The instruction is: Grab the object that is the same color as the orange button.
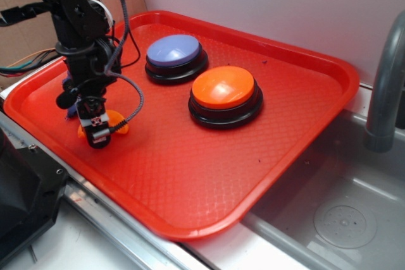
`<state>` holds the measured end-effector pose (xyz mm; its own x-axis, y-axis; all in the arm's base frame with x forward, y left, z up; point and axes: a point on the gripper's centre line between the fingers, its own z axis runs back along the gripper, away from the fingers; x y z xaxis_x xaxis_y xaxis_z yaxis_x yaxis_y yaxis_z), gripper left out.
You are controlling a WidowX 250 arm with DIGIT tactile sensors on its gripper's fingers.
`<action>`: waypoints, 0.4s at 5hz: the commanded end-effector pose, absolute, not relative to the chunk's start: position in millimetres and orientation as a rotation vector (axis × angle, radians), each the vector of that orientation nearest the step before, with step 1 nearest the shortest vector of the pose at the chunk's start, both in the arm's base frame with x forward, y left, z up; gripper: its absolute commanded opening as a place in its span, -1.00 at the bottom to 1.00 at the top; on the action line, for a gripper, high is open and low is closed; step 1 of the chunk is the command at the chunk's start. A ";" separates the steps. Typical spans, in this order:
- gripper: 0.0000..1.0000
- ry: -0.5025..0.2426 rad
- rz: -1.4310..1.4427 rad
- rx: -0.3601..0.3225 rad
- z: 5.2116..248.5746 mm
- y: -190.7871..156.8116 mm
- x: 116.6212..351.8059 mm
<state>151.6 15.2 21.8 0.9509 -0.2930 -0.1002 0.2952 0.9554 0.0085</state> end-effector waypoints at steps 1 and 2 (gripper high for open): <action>-1.00 0.004 -0.192 0.048 92.9 -5.1 176.8; -1.00 -0.035 -0.131 -0.035 118.5 -16.7 181.5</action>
<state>174.9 -16.6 104.7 0.9921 -0.1242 -0.0180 0.1237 0.9918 -0.0310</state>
